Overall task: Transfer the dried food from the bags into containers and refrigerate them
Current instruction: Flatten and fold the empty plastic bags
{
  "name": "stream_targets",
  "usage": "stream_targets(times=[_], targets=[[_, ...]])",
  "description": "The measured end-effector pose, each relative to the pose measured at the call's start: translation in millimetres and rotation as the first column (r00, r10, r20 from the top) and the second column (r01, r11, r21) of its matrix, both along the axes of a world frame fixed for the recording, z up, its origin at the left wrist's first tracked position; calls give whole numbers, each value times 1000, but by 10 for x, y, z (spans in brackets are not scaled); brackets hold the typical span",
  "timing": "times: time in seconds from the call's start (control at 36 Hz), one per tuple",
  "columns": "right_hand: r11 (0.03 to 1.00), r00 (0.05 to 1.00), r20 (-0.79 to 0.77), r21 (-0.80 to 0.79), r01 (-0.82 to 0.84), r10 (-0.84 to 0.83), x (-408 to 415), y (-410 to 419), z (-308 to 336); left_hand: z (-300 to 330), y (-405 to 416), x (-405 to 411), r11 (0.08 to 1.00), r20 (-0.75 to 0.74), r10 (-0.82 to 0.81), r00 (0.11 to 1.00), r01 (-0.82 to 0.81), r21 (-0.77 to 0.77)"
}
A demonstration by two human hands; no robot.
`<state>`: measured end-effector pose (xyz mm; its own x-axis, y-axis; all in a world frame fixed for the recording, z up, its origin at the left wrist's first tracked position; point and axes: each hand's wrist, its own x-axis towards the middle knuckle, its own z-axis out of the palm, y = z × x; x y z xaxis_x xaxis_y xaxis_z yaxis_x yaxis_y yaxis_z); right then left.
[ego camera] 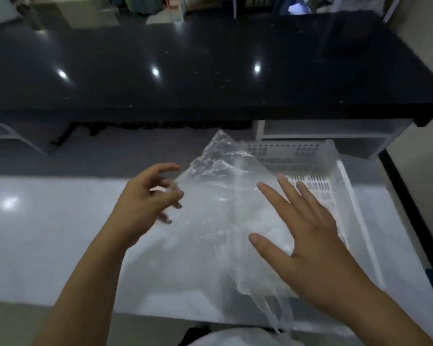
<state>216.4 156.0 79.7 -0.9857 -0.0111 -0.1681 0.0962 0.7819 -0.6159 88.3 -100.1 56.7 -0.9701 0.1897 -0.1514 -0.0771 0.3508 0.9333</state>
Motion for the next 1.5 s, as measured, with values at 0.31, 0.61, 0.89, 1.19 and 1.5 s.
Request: stream_targets(times=[0.31, 0.61, 0.89, 1.19, 1.5], targets=[[932, 936, -80, 161, -326, 342, -435, -1893, -658, -971, -1130, 1059, 783, 51, 619, 784, -621, 43], [774, 902, 134, 472, -422, 410, -646, -2595, -2059, -1545, -1667, 1252, 618, -237, 589, 773, -619, -485], [746, 909, 117, 534, -396, 399, -635, -2659, -2158, -1841, -1493, 718, 657, -108, 79, 991, -134, -742], [820, 975, 135, 527, -221, 176, -633, -2169, -2100, -2007, -1773, 730, 529, -83, -12, 996, -64, -846], [848, 958, 61, 453, -275, 279, -377, -2815, -2066, -2016, -1753, 731, 567, -119, -13, 993, -90, -819]])
